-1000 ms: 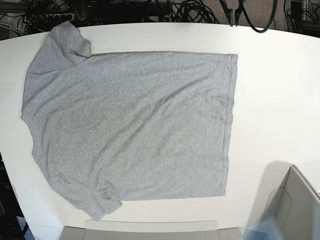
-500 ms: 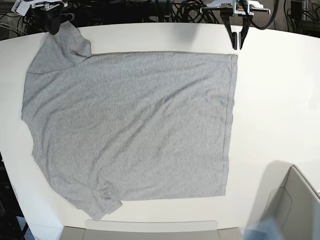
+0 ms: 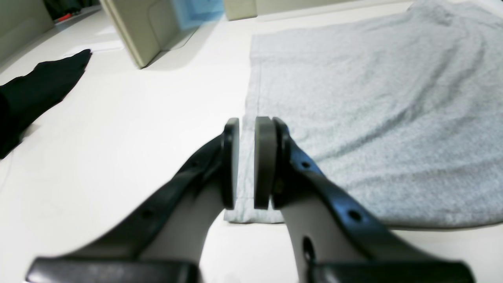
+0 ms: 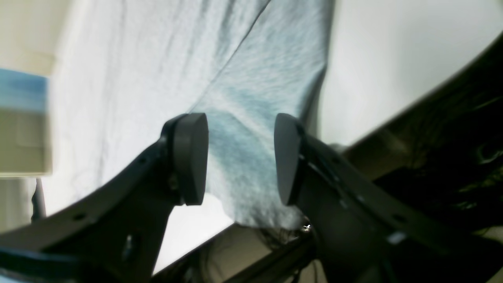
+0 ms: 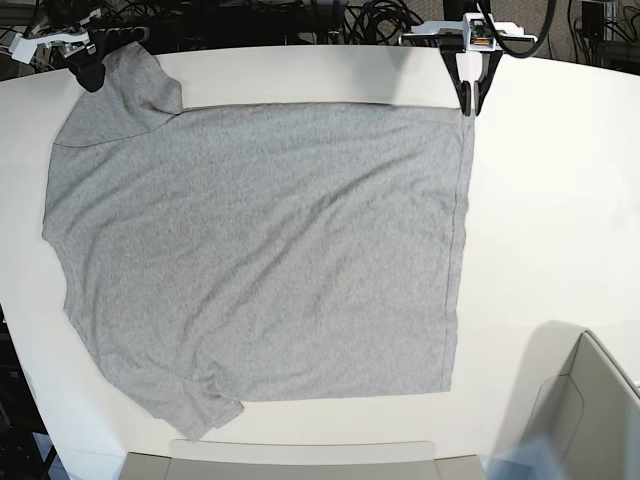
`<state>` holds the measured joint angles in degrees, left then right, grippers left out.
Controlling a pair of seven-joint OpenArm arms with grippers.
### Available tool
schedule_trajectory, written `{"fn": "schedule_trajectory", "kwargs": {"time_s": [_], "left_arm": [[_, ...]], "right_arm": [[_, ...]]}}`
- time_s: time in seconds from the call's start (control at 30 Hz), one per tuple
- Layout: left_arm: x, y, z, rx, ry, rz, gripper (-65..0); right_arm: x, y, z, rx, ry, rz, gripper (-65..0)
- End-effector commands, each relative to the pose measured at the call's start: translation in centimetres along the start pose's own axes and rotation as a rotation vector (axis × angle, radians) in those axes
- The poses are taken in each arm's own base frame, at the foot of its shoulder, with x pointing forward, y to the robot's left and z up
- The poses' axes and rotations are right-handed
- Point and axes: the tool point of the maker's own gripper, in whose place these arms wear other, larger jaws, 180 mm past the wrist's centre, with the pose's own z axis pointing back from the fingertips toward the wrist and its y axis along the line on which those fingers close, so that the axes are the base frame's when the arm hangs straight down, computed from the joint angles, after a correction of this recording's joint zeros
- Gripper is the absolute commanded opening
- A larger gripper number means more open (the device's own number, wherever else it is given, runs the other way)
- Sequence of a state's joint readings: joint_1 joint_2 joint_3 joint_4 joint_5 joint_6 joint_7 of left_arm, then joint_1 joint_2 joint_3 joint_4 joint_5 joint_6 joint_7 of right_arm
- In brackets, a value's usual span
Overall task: Fold the T-shirt properly
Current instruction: 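Lower both grippers onto the shirt's shoulder edges and pinch the fabric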
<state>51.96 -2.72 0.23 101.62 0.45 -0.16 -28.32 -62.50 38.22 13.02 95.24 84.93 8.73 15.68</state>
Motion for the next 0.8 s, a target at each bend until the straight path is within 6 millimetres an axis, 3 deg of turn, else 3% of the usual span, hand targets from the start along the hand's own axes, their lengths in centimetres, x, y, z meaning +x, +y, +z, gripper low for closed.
{"fn": "schedule_trajectory", "kwargs": {"time_s": [0.0, 0.13, 0.23, 0.43, 0.53, 0.77], "left_arm": [[0.9, 0.1, 0.2, 0.004, -0.033, -0.003, -56.4], [0.9, 0.1, -0.3, 0.007, -0.031, -0.001, -56.4], [0.1, 0.1, -0.5, 0.01, 0.015, 0.002, -56.4], [0.1, 0.1, -1.0, 0.012, 0.017, 0.004, -56.4], [0.1, 0.1, -1.1, 0.012, 0.014, 0.003, -56.4], [0.1, 0.1, -1.9, 0.018, 0.04, 0.01, -56.4]], "right_arm": [[0.6, 0.4, -0.2, 0.033, 0.001, 0.011, -37.3], [-0.1, -0.2, -1.7, 0.039, 0.053, 0.008, -37.3], [-0.3, -0.3, -1.6, 0.033, 0.022, -0.026, -37.3], [3.1, -1.4, -0.2, -0.009, -0.11, -0.045, -37.3], [3.1, -2.6, -0.3, -0.036, -0.06, -0.031, -37.3], [3.2, -2.6, -3.8, -0.008, 0.016, -0.052, -37.3]]}}
